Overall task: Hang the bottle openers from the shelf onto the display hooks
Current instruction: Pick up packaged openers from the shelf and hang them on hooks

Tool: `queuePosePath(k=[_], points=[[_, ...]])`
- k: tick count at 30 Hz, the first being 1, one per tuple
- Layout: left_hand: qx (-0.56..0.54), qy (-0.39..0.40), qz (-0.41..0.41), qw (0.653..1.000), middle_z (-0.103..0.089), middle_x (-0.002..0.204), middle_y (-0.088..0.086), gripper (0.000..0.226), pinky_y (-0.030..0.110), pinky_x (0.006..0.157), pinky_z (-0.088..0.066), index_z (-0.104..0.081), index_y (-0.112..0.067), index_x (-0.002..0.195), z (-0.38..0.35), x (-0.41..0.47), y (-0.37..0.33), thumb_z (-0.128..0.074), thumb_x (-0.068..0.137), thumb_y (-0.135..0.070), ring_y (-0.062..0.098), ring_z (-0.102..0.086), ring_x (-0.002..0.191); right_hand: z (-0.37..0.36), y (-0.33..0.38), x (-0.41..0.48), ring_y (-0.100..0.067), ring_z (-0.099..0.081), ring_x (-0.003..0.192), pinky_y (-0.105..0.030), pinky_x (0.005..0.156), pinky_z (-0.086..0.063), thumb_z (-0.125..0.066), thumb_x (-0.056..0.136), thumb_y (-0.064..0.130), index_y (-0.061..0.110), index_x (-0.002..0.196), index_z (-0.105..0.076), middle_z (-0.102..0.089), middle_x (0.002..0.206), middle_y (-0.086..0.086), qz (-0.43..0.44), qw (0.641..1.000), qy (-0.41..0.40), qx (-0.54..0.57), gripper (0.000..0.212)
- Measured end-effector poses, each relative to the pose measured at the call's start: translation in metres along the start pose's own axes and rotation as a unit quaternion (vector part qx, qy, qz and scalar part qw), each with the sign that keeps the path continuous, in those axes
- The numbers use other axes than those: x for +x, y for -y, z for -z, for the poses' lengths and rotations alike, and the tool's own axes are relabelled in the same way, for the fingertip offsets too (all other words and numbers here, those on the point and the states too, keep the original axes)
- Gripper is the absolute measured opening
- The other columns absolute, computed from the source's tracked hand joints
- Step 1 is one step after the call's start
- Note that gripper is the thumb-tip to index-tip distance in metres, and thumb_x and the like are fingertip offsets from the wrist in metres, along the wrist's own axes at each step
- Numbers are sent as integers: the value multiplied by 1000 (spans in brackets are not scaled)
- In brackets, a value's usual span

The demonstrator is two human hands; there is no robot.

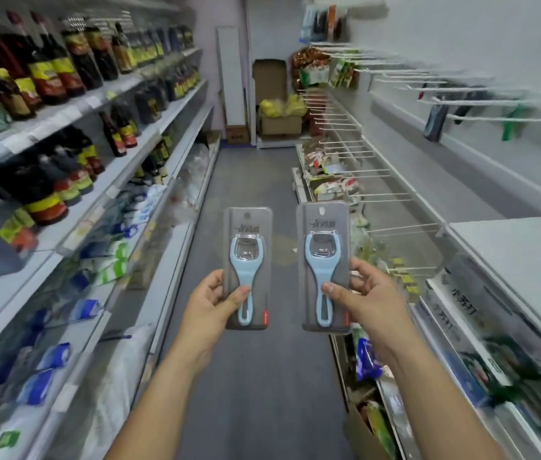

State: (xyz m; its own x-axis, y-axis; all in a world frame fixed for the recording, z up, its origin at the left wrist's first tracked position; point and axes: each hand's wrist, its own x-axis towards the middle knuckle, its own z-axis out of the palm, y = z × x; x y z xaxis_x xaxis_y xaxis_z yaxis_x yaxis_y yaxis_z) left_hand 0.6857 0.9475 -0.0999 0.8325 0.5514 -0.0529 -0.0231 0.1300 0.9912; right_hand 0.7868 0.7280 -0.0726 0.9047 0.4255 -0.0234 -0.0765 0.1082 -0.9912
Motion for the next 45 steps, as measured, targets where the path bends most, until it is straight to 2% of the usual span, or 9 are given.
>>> queuePosePath(k=[5, 9, 13, 22, 32, 34, 37, 41, 45], points=[[-3, -8, -20, 1000, -79, 103, 6, 23, 32, 81, -62, -65, -14, 110, -21, 91, -22, -68, 90, -2, 22, -74, 94, 2, 21, 94, -19, -76, 80, -26, 58, -58, -70, 86, -6, 17, 106, -66, -79, 93, -5, 15, 1000, 5, 14, 31], [-12, 6, -29, 999, -80, 90, -6, 26, 20, 69, -59, -63, -23, 98, -39, 167, -23, -67, 90, 1, 12, -75, 87, 5, 16, 165, -23, -76, 85, -29, 61, -59, -69, 86, -6, 15, 107, -65, -79, 97, -6, 13, 1000, -15, 11, 31], [-9, 35, -18, 999, -79, 101, 5, 23, 25, 71, -61, -66, -14, 108, -47, 254, -15, -69, 90, -1, 18, -75, 89, 4, 8, 240, -23, -76, 84, -31, 61, -59, -69, 86, -7, 12, 111, -64, -79, 96, -8, 8, 999, -51, 8, 31], [-20, 113, -8, 993, -79, 99, 3, 24, 20, 66, -58, -67, -10, 109, -60, 471, -14, -70, 88, -1, 11, -75, 81, -10, 16, 413, -18, -76, 82, -28, 66, -60, -69, 86, -6, 12, 114, -65, -79, 95, -4, 17, 989, -149, -2, 34], [-16, 226, 4, 974, -80, 96, 1, 20, 22, 67, -60, -68, -15, 104, -178, 641, -7, -71, 85, -10, 13, -76, 81, 54, 17, 553, -20, -76, 81, -27, 65, -60, -70, 86, -5, 5, 114, -63, -79, 97, -9, 22, 966, -256, 15, 30], [-11, 246, 4, 969, -80, 96, 1, 22, 23, 66, -60, -70, -19, 102, -206, 664, -5, -78, 81, -21, 16, -76, 83, 76, 16, 577, -21, -77, 84, -29, 67, -60, -71, 87, -3, 7, 115, -64, -79, 97, -7, 20, 963, -269, 14, 31], [8, 283, 12, 959, -79, 98, 2, 60, 23, 65, -60, -71, -20, 103, -245, 698, -9, -91, 56, -51, 17, -77, 84, 105, 20, 603, -21, -77, 85, -29, 68, -60, -71, 86, -2, 8, 117, -64, -79, 97, -6, 23, 952, -304, 22, 33], [10, 320, 24, 947, -80, 97, 3, 23, 22, 62, -59, -68, -15, 107, -298, 736, -10, -71, 86, -6, 14, -77, 79, 136, 27, 623, -14, -76, 75, -22, 61, -58, -70, 86, -6, 5, 114, -64, -79, 95, -9, 18, 936, -350, 27, 31], [26, 390, 35, 920, -79, 104, 5, 28, 38, 81, -61, -67, -16, 114, -345, 757, -4, -69, 87, -7, 24, -76, 94, 160, 29, 628, -19, -77, 82, -26, 65, -60, -71, 86, -3, 8, 111, -65, -79, 96, -6, 20, 916, -400, 20, 28]])
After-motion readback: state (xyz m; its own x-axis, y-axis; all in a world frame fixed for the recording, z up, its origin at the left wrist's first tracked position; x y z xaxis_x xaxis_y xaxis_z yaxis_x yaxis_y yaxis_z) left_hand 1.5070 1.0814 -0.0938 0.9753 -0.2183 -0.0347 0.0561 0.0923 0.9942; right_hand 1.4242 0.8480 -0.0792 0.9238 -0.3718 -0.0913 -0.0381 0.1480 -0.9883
